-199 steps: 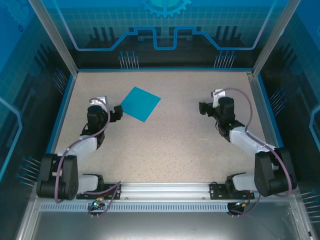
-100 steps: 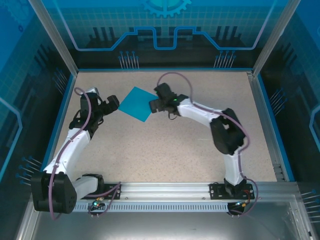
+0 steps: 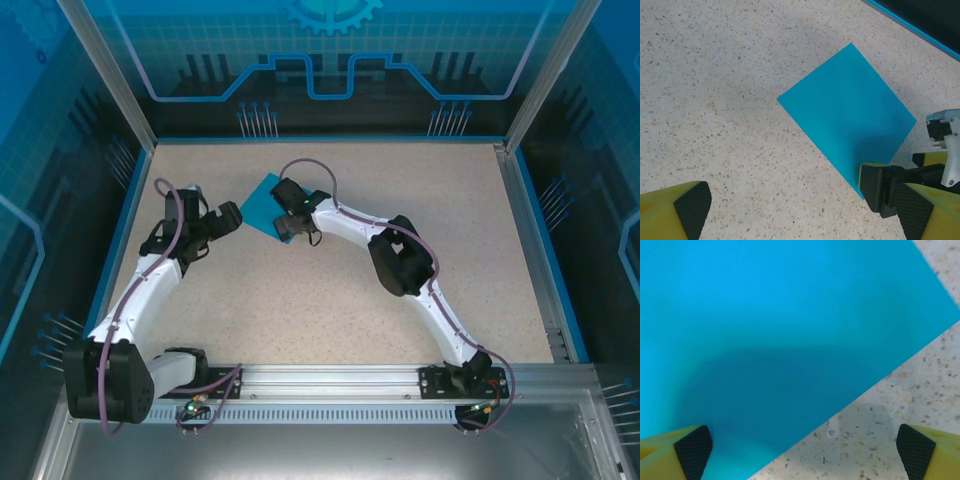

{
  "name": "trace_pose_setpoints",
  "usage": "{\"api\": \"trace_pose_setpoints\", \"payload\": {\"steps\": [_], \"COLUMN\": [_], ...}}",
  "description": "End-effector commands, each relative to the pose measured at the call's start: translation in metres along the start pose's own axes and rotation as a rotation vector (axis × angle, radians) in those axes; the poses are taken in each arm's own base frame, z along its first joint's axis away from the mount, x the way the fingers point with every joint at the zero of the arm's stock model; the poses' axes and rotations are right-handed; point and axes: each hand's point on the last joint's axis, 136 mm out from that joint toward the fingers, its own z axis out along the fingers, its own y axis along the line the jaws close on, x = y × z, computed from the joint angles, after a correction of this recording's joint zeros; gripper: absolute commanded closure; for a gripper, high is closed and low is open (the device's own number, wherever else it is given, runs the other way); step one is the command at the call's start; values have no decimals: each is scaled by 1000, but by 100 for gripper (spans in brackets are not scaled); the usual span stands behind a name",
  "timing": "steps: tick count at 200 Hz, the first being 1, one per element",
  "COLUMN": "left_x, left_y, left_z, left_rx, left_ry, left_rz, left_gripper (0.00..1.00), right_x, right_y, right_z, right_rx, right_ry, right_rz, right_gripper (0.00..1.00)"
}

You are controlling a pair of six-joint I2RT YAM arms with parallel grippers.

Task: Fold a paper plane with a square sheet of paper (pick it up from the middle)
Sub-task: Move the square sheet of paper to the center of the table.

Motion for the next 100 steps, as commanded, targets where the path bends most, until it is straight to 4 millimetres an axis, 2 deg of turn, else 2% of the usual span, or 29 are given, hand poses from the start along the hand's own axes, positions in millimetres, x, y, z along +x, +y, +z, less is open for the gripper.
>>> {"api": "trace_pose_setpoints", "payload": {"steps": [1,24,42,72,89,100], "left_x": [-6,-6,-5,-4,-3,-4], "left_y": [-6,-6,-5,-7,-6,-7], "left_z": [-4,-4,-4,-3,-2,-1], "left_rx": [17,13,12,17,15,18], "left_ry": [6,8,12,20,24,26], "left_rz": [-4,0,-1,-8,-16,-20], "left_gripper": [2,2,2,2,2,2], "right_x": [36,69,108,158,170,169], "right_y": [2,-13,-32,-84,-109,-120], "right_z": [4,1,-5,-38,-55,-64], "right_rx": [36,47,28,33,55,62], "right_ry": [121,209,295,399,406,395], "right_rz": [-117,-205,-248,-195,-120,-61], "right_gripper": [1,1,1,1,1,1]}}
